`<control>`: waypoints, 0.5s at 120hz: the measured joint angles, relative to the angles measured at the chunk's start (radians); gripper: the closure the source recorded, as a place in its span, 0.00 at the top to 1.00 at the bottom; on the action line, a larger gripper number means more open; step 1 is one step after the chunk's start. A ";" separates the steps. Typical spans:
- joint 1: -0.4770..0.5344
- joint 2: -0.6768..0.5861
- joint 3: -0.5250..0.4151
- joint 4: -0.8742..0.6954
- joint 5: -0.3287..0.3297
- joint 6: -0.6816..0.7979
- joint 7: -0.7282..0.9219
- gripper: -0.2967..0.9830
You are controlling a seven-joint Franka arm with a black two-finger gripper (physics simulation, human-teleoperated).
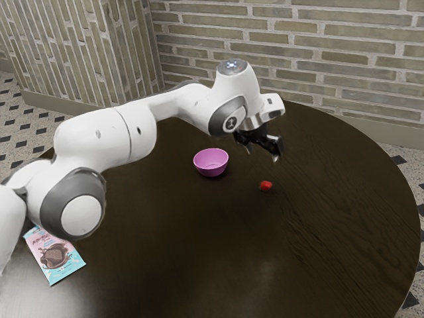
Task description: Take strawberry from the bowl
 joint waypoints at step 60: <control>0.037 -0.631 0.066 -0.409 -0.008 -0.277 0.010 0.76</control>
